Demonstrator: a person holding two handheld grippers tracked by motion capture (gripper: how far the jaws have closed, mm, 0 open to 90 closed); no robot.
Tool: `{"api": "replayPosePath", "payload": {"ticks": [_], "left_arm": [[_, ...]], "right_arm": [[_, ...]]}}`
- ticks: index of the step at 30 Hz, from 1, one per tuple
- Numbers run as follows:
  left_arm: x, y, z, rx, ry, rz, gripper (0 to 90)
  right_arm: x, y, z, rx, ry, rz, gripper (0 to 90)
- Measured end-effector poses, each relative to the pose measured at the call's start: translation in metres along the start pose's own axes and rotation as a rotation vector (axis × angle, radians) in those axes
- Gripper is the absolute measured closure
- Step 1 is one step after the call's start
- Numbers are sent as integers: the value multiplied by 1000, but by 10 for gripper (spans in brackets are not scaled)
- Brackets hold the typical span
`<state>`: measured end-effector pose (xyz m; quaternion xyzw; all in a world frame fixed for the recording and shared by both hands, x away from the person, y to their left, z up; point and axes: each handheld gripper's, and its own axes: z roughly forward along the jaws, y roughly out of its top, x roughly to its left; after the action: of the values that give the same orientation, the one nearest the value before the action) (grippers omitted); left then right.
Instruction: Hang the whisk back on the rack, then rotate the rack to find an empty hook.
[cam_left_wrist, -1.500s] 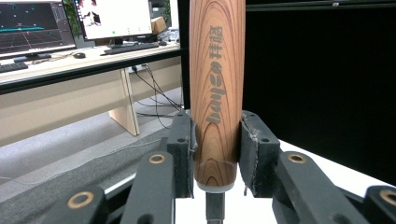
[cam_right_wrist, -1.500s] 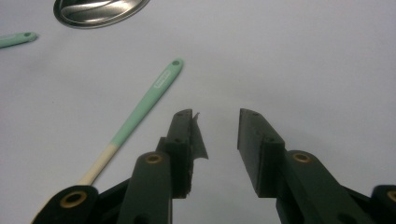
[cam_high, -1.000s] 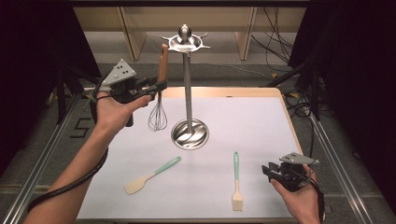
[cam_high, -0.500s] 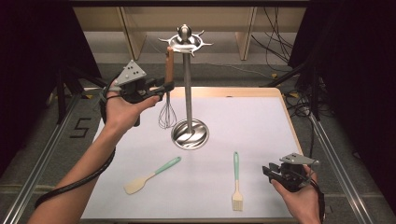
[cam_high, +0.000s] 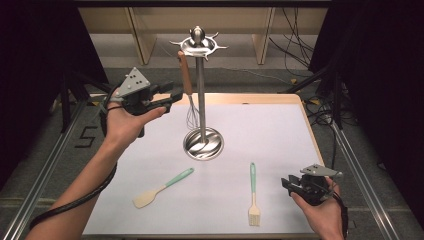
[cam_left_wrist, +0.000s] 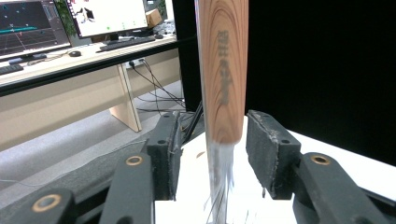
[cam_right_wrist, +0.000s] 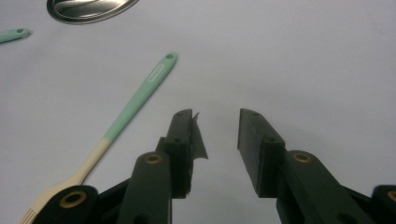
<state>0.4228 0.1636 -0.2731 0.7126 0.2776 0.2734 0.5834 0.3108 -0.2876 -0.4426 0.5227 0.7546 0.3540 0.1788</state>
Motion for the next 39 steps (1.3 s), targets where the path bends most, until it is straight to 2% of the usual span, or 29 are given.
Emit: {"api": "replayPosePath", "payload": {"ticks": [1, 3, 8, 9, 11, 12, 13, 14, 15, 16, 18, 19, 20, 21, 22, 23, 25, 26, 27, 28, 29, 30, 31, 33, 34, 35, 37, 38, 39], "left_arm": [[1, 0, -3, -1, 1, -1, 555], [2, 0, -9, -10, 5, -1, 605], [1, 1, -17, -13, 7, -26, 728], [0, 1, -20, -18, 18, -36, 752], [-1, 2, -23, -22, 31, -44, 805], [-1, 3, -23, -23, 33, -59, 833], [-1, 4, -24, -24, 37, -65, 852], [-1, 5, -25, -31, 44, -76, 870], [0, 7, -25, -48, 52, -68, 887], [0, 8, -25, -57, 54, -73, 892], [-1, 11, -24, -74, 64, -79, 894], [-2, 12, -24, -79, 65, -82, 894], [-3, 13, -24, -80, 62, -83, 894], [-4, 15, -24, -83, 58, -83, 894], [-6, 17, -24, -83, 58, -79, 894], [-8, 19, -24, -86, 47, -84, 894], [-12, 21, -25, -86, 42, -98, 894], [-13, 24, -24, -99, 39, -82, 894], [-14, 25, -24, -104, 36, -85, 894], [-14, 27, -23, -106, 37, -86, 894], [-15, 28, -23, -108, 36, -88, 894], [-15, 30, -22, -114, 35, -94, 894], [-14, 31, -21, -118, 35, -91, 894], [-16, 33, -20, -120, 32, -108, 894], [-15, 35, -19, -131, 35, -97, 894], [-15, 36, -19, -136, 34, -97, 894], [-16, 38, -17, -143, 32, -100, 894], [-15, 40, -15, -146, 31, -98, 894], [-15, 42, -14, -153, 29, -96, 894]], "right_arm": [[1, 0, 0, 9, -3, 23, 662], [1, -1, 0, 14, 0, 29, 662], [-1, -1, 0, 3, 0, 26, 678], [0, -1, 0, 4, -1, 29, 682], [-3, 0, 0, 0, -15, -18, 693], [1, 0, 1, 6, 0, 19, 702], [1, 0, 0, 16, 6, 10, 710], [-1, -1, 1, 3, 2, -29, 719], [2, 0, -1, 23, -2, 13, 729], [1, 0, -1, 15, 4, -16, 741], [-1, 0, -1, 10, -4, -31, 766], [2, 0, -2, 27, 5, 18, 776], [2, -1, -1, 15, 1, 15, 785], [2, 1, -2, 28, -1, 25, 793], [1, 2, -1, 30, 1, 14, 800], [1, 2, 2, 6, -1, 1, 802], [3, 6, 0, 40, -8, 24, 804], [0, 8, 2, 23, -4, -28, 806], [3, 8, 2, 31, 3, -4, 810], [-1, 9, 2, 20, -20, -63, 813], [2, 9, 4, 19, 1, -25, 817], [0, 9, 6, 18, 6, -45, 822], [1, 11, 5, 37, -1, -26, 828], [0, 10, 9, 16, 13, -41, 836], [3, 11, 6, 50, 6, 4, 842], [2, 10, 7, 45, 1, -6, 847], [3, 9, 7, 42, 10, 15, 850], [1, 9, 7, 37, 13, -11, 850], [2, 8, 7, 48, 5, -9, 850]]}}
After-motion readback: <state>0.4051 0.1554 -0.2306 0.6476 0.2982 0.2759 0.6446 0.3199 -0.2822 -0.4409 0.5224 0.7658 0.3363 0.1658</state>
